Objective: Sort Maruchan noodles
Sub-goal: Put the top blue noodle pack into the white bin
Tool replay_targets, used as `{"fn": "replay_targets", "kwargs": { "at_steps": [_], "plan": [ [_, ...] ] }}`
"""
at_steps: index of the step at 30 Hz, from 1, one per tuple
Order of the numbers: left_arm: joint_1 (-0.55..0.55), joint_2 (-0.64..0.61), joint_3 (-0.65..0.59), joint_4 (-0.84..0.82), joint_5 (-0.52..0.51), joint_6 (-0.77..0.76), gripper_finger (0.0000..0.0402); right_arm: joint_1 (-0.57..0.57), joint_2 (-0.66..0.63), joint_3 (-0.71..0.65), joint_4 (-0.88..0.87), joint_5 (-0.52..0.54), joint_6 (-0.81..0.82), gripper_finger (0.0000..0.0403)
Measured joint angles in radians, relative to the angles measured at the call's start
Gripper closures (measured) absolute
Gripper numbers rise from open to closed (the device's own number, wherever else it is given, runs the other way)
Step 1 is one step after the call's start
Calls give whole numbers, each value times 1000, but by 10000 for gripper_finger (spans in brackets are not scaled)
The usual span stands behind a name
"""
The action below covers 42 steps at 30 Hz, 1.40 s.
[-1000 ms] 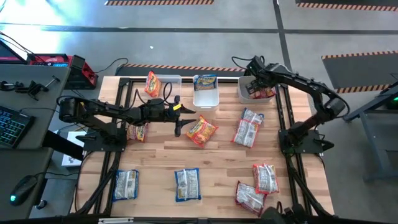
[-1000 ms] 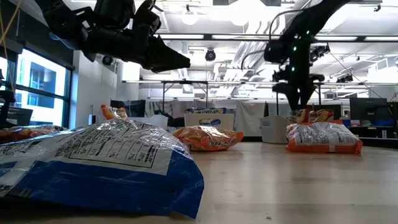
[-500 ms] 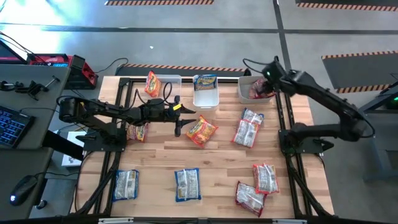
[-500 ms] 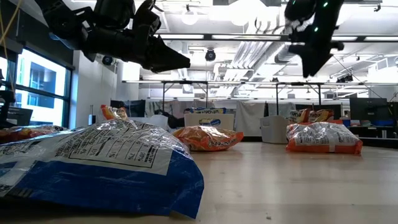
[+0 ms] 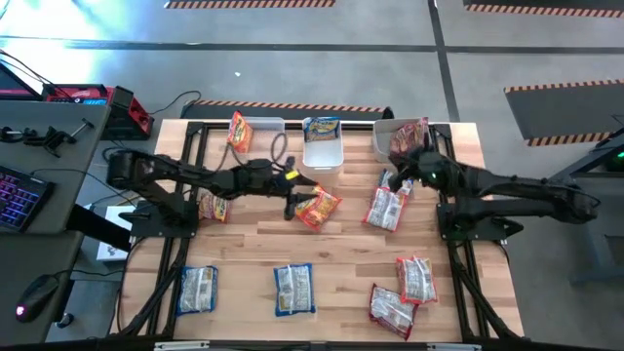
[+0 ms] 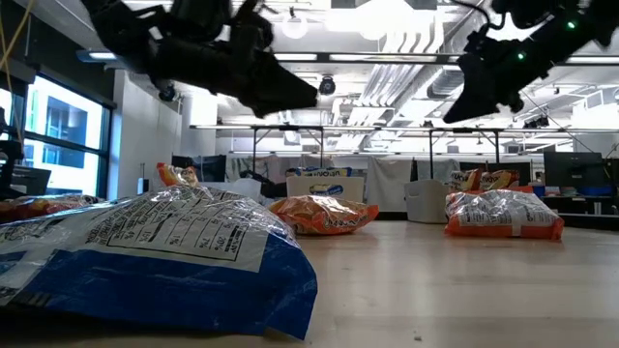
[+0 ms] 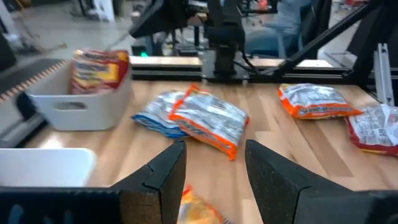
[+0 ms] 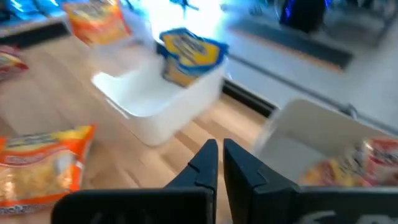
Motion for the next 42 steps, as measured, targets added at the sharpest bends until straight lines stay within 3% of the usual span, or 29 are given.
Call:
{"fn": "replay_targets", "kwargs": {
  "at_steps": [4, 13, 22, 27, 36, 42],
  "plan": [
    [-37, 139, 107, -18, 1, -76, 248, 75, -31, -106, 180, 46, -67, 398],
    [-92, 418, 413, -179, -7, -239, 241, 145, -36, -149, 213, 100, -119, 401],
    [-98, 618, 680, -319, -32, -342, 173, 146, -74, -148, 216, 120, -167, 402],
    [-98, 692, 756, -339, -36, -296, 148, 145, -89, -148, 215, 118, -177, 402],
    [-101, 781, 831, -345, -39, -253, 148, 145, -90, -148, 211, 116, -177, 402],
    [-111, 776, 837, -337, -43, -188, 149, 145, -90, -148, 215, 116, -177, 402]
  ]
}}
